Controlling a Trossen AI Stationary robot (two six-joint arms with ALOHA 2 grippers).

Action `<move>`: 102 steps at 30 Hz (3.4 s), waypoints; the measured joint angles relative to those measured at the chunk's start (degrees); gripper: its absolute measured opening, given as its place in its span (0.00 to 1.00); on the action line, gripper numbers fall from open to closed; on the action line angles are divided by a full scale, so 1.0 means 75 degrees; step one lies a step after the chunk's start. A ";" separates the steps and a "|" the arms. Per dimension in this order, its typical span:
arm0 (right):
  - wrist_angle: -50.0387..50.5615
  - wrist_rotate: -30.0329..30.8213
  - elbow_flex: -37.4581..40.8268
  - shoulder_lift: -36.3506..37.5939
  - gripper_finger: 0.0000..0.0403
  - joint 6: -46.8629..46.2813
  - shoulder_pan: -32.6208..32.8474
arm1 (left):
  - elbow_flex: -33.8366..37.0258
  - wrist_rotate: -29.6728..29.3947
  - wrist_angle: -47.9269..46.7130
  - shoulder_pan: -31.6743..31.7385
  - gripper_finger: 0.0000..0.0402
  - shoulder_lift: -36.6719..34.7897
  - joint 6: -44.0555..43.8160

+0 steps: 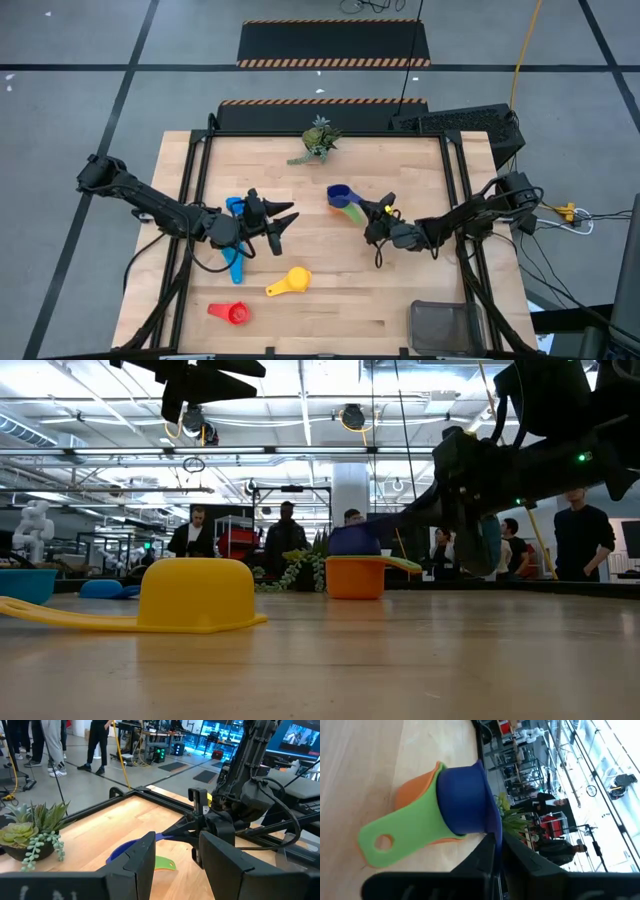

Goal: Nest measuring cups in basket
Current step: Stack the violet measuring cup on top of the green measuring cup

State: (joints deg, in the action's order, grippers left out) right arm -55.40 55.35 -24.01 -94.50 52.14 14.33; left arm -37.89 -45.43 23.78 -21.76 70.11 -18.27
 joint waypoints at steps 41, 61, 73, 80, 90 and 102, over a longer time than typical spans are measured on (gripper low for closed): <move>0.0625 -0.1912 0.0003 0.0015 0.37 -0.1564 -0.0015 | 0.0000 0.0006 0.0000 0.0001 0.38 0.0000 -0.0031; 0.4276 -0.0347 -0.0613 0.2251 0.37 -0.4720 -0.0540 | -0.0003 0.0003 0.0046 -0.0001 0.38 0.0000 0.0015; 0.6732 -0.3903 -0.0868 0.2438 0.37 -0.7382 -0.2186 | -0.0003 0.0003 0.0143 0.0001 0.38 0.0001 -0.0031; 0.6338 -0.5006 -0.0871 0.1805 0.37 -0.7451 -0.2460 | -0.0003 0.0003 0.0296 0.0001 0.38 0.0000 0.0019; 0.5601 -0.5624 -0.0871 0.1437 0.28 -0.7464 -0.2489 | -0.0003 0.0006 0.0404 -0.0002 0.38 0.0000 0.0073; 0.5696 -0.5996 -0.0874 0.1453 0.27 -0.8361 -0.2486 | -0.0003 0.0003 0.0380 0.0005 0.38 0.0000 0.0039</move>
State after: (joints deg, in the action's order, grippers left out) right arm -12.68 10.38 -30.57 -83.60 -10.57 -4.32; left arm -37.91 -45.41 26.63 -21.73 70.11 -17.97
